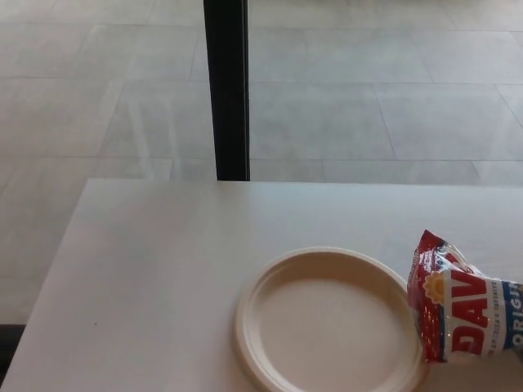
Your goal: The robot uses its right hand to pick up a bag of sunflower seeds kept in the middle of the desk and tilts it over a plate kept next to it to pour out a few seeds and then puts the bag of seeds back on the desk
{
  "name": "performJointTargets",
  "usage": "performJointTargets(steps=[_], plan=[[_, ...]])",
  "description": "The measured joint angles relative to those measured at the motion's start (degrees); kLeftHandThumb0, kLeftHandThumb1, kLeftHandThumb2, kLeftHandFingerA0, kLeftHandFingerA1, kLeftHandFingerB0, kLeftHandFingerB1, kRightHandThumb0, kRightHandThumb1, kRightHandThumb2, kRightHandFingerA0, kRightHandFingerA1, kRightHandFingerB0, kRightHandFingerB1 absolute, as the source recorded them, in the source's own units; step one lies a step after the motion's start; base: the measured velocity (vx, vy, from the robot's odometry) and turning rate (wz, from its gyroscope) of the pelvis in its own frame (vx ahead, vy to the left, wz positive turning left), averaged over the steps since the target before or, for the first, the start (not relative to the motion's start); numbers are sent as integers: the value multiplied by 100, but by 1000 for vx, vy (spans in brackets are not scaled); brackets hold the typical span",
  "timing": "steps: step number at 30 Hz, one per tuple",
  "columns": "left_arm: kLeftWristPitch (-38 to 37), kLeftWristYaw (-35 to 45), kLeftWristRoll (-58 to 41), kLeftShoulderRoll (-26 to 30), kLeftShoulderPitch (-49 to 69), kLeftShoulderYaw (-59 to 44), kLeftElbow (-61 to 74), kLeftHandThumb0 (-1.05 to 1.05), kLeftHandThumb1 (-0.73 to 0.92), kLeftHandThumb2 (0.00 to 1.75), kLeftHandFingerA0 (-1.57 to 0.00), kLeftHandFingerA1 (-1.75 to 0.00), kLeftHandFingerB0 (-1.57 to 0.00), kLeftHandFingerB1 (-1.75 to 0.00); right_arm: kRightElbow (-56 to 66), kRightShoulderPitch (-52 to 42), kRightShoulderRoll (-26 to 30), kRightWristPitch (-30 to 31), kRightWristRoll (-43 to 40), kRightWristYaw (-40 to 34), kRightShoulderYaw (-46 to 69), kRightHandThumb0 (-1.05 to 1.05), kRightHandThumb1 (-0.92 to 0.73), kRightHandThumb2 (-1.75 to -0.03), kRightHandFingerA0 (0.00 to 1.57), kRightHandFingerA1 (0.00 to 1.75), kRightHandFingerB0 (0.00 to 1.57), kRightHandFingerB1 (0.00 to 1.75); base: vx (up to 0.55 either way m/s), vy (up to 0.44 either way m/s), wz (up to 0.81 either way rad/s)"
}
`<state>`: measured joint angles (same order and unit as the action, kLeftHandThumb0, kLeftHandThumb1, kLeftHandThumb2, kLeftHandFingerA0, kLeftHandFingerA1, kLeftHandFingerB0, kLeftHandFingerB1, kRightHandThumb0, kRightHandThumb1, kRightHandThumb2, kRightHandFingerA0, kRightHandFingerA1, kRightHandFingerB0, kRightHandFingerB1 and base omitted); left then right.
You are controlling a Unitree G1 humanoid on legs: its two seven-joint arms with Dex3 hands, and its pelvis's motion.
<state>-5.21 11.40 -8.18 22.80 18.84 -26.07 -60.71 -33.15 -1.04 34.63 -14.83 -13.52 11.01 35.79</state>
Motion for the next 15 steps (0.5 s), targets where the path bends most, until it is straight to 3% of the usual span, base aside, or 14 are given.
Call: performJointTargets(steps=[1,2,7,8,9,10,13,14,15], plan=[[0,4,0,0,-5,2,-9,-34,45,72,-42,-77,-38,-65,164,7,18,1,7,36,-84,-95,-55,-94,0,8,0,17,0,0,0],[0,8,-1,0,-8,2,-28,-31,47,69,-41,-77,-38,-64,392,18,53,1,23,93,-216,-99,-57,-95,0,0,0,12,0,0,0],[-4,29,-9,2,-43,1,-112,-37,44,76,-41,-75,-38,-65,1244,156,319,-23,223,411,-1056,-100,-58,-96,0,0,0,2,0,0,0],[-6,38,-15,2,-42,-2,-113,-36,44,71,-41,-77,-40,-65,1344,179,385,-36,299,466,-1243,-101,-57,-99,0,0,0,4,0,0,0],[-6,42,-18,2,-39,-5,-114,-36,45,70,-42,-77,-41,-65,1408,210,440,-48,388,517,-1436,-103,-64,-62,0,0,0,6,0,0,0],[-6,44,-19,1,-34,-4,-113,-38,42,78,-44,-76,-41,-66,1468,232,476,-46,473,560,-1632,-101,-56,-99,0,0,0,5,0,0,0],[-6,43,-19,1,-26,-4,-122,-38,46,68,-42,-77,-41,-64,1556,286,535,-46,688,639,-2055,-101,-56,-100,0,0,0,7,0,0,0],[-7,43,-19,1,-26,-2,-137,-37,34,91,-41,-71,-36,-65,1571,316,571,-42,787,674,-2242,-100,-57,-99,0,0,0,6,0,0,0],[-8,47,-19,1,-25,-1,-147,-36,34,90,-41,-71,-37,-66,1579,333,593,-38,867,695,-2373,-101,-58,-100,0,0,0,5,0,0,0]])
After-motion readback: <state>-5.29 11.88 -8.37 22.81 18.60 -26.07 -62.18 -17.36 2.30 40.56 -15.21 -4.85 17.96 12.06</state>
